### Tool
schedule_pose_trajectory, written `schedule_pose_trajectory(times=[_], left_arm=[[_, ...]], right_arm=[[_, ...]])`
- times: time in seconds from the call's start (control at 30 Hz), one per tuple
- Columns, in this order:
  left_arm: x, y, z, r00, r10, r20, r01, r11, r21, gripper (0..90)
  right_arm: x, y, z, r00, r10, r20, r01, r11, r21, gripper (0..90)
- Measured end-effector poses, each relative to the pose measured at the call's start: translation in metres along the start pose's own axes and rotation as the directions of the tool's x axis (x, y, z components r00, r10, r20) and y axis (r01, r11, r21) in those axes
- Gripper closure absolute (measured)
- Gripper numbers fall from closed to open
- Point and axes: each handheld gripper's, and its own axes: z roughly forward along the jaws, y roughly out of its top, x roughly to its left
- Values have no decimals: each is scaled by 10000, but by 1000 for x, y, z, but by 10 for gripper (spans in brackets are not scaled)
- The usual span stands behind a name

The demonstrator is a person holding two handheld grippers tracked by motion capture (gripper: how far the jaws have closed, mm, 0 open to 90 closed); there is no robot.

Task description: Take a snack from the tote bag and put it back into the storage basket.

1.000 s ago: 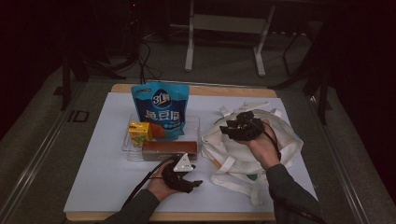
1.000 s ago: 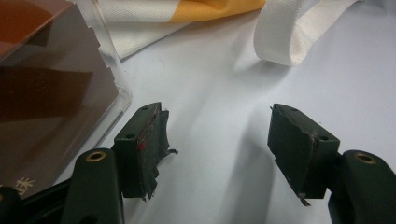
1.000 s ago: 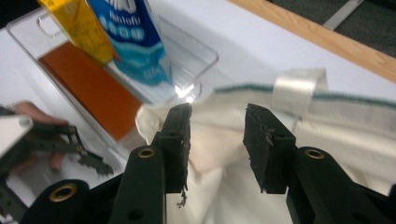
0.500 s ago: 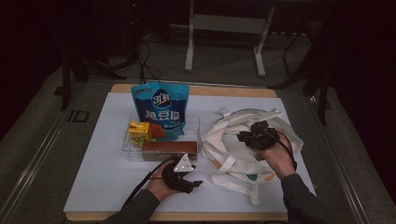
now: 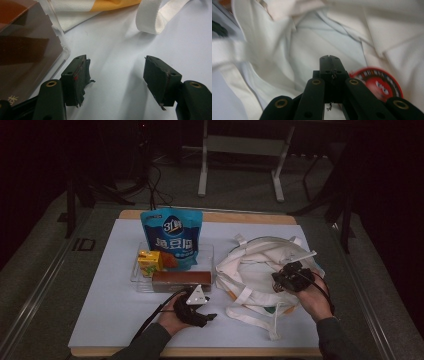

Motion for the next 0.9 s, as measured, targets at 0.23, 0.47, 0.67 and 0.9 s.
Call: schedule_pose_trajectory(times=[0.23, 0.47, 0.67, 0.9], left_arm=[[0, 0, 0, 10000, 22, -25, -22, 10000, 14, 364], [-1, 0, 0, 10000, 67, -38, -67, 10000, 48, 364], [-1, 0, 0, 10000, 76, -41, -76, 10000, 60, 364], [-1, 0, 0, 10000, 66, -55, -65, 10000, 66, 364]], right_arm=[[-8, -21, 1, 9996, 250, 113, -252, 9995, 192, 900], [-17, -41, -2, 9982, 349, 480, -378, 9974, 617, 900], [-20, -50, -7, 9971, 189, 732, -254, 9957, 890, 900], [-26, -57, -4, 9956, 381, 854, -466, 9939, 1003, 900]])
